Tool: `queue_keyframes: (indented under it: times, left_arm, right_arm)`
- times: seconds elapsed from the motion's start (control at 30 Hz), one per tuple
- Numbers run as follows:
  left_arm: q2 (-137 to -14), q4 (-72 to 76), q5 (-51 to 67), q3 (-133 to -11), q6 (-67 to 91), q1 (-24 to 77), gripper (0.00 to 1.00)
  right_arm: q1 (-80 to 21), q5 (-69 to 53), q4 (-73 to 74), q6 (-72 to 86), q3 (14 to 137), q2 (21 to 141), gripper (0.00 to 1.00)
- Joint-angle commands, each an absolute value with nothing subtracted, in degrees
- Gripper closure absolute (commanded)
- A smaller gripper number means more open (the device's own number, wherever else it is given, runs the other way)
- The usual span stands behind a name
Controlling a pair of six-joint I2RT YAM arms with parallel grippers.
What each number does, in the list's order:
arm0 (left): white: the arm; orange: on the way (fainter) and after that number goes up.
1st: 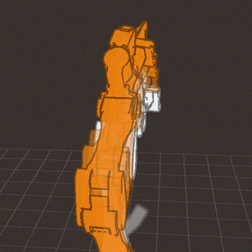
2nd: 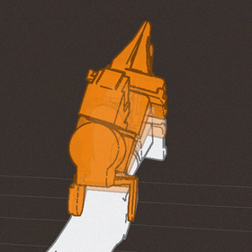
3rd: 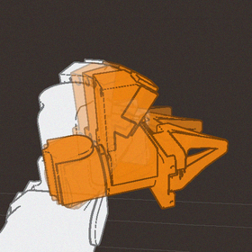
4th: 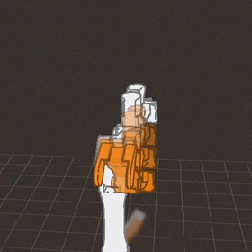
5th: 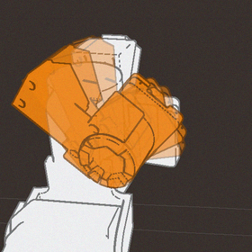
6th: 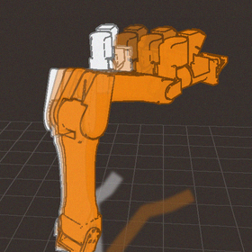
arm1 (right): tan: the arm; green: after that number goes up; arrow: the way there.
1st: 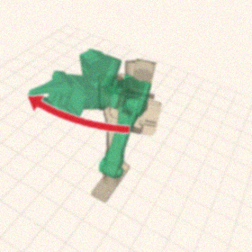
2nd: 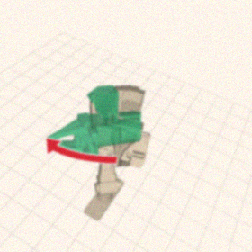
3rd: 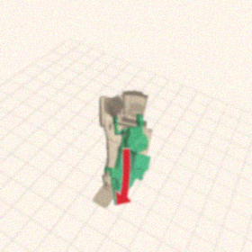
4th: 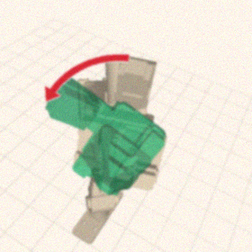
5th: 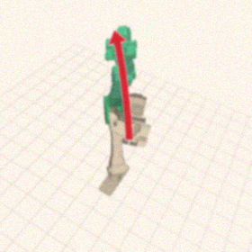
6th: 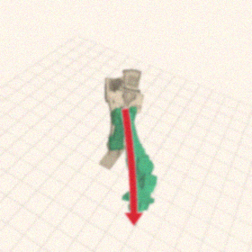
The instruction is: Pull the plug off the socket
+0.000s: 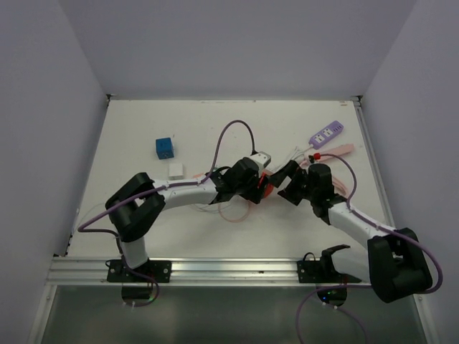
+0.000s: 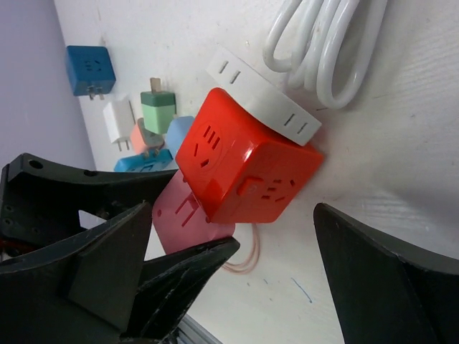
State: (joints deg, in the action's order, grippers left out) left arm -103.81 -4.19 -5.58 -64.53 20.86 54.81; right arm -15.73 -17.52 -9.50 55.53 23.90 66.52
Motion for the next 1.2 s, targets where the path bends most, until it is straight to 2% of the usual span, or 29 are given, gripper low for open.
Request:
queue_keyframes:
  times: [0.0,0.5,0.77,0.97,1.17]
  left_arm:
    - [-99.41,3.24,-3.17,-63.81,26.89,53.35,0.89]
    - [-98.88,5.89,-2.64,-61.52,31.37,52.65,0.89]
    - [-98.96,7.90,-2.29,-61.17,33.05,52.65,0.87]
    - [-99.05,8.96,-1.93,-61.44,34.28,52.73,0.87]
    - [-98.44,10.28,-0.88,-60.12,34.80,52.82,0.86]
  right_arm:
    - [-15.82,-17.93,-18.28,61.34,22.68,68.11,0.01]
    - [-15.91,-16.26,-31.10,76.63,16.70,74.97,0.02]
    - [-17.05,-16.35,-38.14,81.47,16.35,81.20,0.05]
    - [-17.58,-15.99,-42.18,83.14,16.08,84.28,0.12]
    - [-17.75,-16.26,-44.74,84.29,17.14,85.69,0.28]
